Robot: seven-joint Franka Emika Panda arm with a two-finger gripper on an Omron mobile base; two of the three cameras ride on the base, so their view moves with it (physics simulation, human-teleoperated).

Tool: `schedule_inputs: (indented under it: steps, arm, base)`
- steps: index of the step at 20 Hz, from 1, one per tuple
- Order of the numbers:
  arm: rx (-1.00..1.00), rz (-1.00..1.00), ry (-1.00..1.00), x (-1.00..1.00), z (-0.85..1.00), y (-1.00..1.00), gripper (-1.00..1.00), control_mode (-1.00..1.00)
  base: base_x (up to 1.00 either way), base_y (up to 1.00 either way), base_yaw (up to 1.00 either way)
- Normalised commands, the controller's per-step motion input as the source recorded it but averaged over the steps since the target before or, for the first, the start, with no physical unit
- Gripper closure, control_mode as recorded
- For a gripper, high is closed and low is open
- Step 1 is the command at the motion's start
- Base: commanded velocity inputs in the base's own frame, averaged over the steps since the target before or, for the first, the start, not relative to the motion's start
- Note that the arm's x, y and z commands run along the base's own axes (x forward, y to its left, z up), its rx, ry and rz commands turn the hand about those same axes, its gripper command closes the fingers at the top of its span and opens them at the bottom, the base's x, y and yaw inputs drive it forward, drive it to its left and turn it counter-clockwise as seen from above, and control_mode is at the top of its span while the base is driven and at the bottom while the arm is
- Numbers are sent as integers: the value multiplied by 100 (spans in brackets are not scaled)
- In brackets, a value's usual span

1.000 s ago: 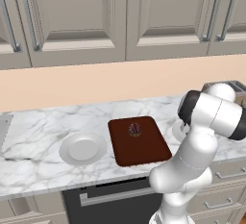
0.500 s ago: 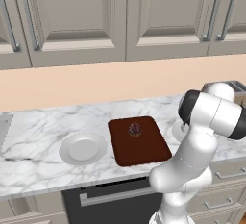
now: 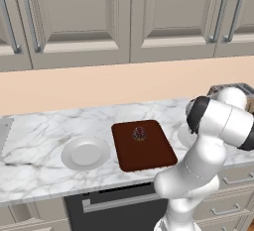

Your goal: Move the dessert items from the plates to the tray.

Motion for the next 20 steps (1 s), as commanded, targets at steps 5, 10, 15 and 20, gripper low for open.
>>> schedule_inputs:
  steps: [5,10,15,20]
  arm:
    - [0,0,-1,-43,34,25,100,-100]
    - [0,0,0,-34,14,57,100,-100]
    - [0,0,-3,-17,9,76,100,-100]
    - [1,0,-1,0,13,68,100,-100]
  base:
    - [0,0,0]
    - [0,0,0]
    - [0,0,0]
    - [0,0,0]
